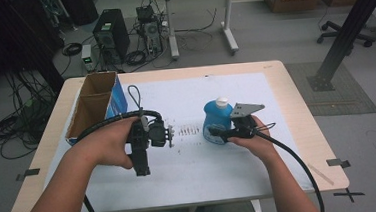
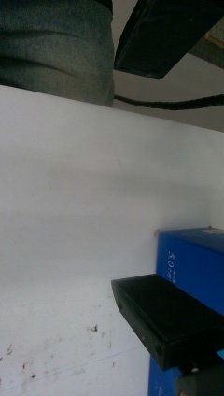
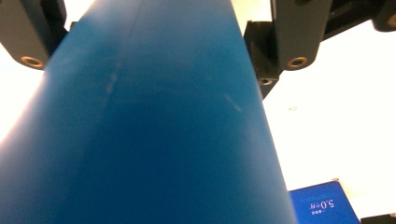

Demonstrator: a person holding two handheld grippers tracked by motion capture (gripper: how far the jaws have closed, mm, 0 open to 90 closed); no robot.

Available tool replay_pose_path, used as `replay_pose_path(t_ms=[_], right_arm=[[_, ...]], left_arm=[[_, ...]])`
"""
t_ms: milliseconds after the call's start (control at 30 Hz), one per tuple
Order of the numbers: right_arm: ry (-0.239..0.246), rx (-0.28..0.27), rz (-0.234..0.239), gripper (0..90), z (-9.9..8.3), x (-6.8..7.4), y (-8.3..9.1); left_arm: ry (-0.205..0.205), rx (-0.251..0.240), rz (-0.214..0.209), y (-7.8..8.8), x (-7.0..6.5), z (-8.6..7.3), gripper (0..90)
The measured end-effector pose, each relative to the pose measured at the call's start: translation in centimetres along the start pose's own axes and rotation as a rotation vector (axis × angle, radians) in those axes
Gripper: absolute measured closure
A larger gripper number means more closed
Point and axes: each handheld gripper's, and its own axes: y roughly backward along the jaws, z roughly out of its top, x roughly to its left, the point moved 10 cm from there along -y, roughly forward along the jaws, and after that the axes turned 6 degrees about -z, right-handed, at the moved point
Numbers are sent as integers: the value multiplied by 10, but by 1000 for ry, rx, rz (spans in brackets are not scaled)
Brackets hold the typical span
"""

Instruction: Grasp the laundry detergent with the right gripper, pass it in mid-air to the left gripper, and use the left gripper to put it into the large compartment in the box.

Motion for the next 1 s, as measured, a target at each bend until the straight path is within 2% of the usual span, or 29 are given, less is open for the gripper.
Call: replay_pose_path(t_ms=[233, 433, 633, 900, 1000], right_arm=[[3, -12, 12, 425, -1, 1, -1], [27, -14, 13, 453, 0, 3, 0], [18, -18, 25, 458, 1, 3, 2], [35, -57, 73, 456, 21, 11, 23], [63, -53, 91, 456, 28, 17, 33]], left_arm=[[0, 2, 0, 0, 1, 1, 4], [-1, 5, 1, 0, 2, 2, 4], [-6, 3, 5, 2, 3, 5, 4], [-13, -3, 18, 12, 5, 8, 4], [-11, -8, 26, 18, 7, 9, 4]])
